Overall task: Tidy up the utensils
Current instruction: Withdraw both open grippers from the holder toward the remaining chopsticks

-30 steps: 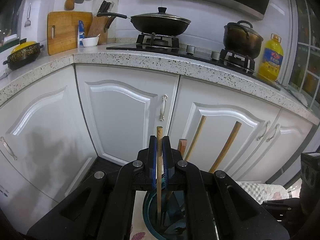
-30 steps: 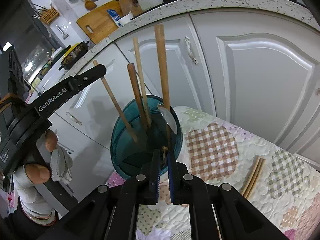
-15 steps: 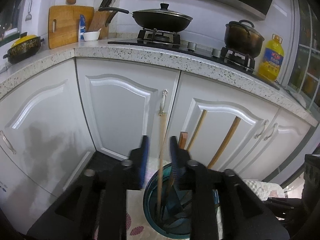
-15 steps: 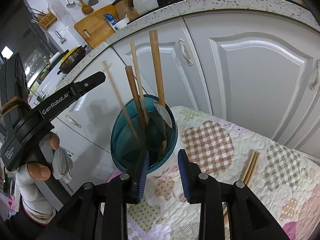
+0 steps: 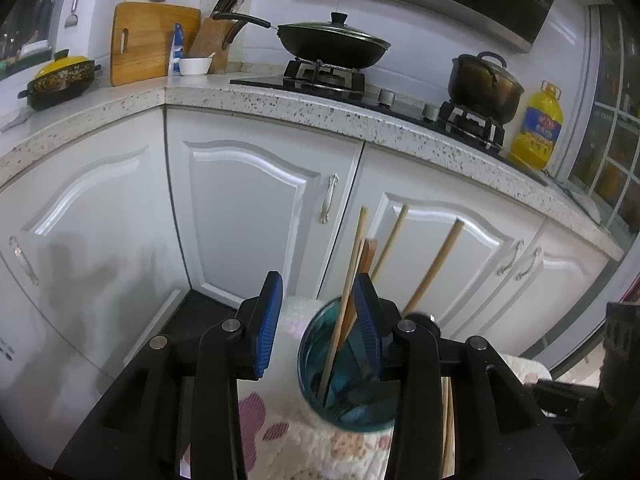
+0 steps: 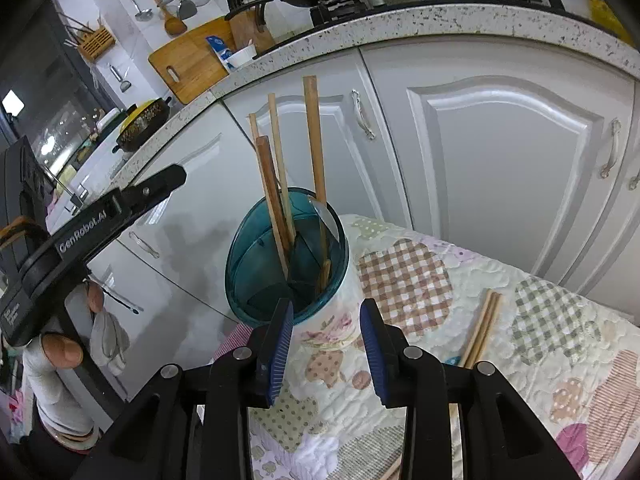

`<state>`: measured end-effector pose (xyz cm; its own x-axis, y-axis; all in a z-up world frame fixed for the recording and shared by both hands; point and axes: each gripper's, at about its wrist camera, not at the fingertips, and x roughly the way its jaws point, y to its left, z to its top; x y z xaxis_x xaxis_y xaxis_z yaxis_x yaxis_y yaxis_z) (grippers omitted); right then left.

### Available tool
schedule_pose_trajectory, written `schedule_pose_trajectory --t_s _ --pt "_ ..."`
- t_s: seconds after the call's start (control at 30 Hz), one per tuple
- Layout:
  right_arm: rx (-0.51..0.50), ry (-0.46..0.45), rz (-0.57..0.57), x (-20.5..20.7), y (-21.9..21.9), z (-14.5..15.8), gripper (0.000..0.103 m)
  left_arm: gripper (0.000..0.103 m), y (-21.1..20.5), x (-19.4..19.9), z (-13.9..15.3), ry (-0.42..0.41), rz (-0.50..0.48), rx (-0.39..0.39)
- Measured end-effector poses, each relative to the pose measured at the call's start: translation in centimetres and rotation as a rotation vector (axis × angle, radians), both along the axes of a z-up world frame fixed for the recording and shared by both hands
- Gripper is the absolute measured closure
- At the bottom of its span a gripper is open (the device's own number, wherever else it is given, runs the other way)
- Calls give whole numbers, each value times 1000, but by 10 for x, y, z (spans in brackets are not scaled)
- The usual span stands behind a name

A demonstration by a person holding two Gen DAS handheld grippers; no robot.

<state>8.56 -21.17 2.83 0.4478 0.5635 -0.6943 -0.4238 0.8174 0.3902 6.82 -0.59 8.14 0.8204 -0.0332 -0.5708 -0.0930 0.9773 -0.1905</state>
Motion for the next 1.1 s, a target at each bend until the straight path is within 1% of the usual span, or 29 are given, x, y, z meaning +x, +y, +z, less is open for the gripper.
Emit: schedule_pose_trajectory --t_s 0.17,0.27,0.47,0.67,0.77,0.83,1.1 --pt "-16 -32 -13 -16 -4 7 69 67 -7 -17 -12 38 -8 -8" --pt "-34 -57 -30 -26 -9 11 65 67 -15 -29 -18 55 -19 -9" --pt "-46 -72 -61 -41 -25 15 64 67 -33 -48 -23 72 -41 -3" --pt "-71 -89 -96 -61 -40 18 64 67 -54 -63 -23 69 -66 16" --pt "-71 -91 -109 -70 -49 19 63 67 -66 -69 -23 70 -91 28" --pt "-70 -93 -117 -75 -53 20 61 67 -75 -73 -23 69 -109 38" --pt "-70 -85 -168 -93 -79 19 61 67 -105 -85 -22 66 -169 67"
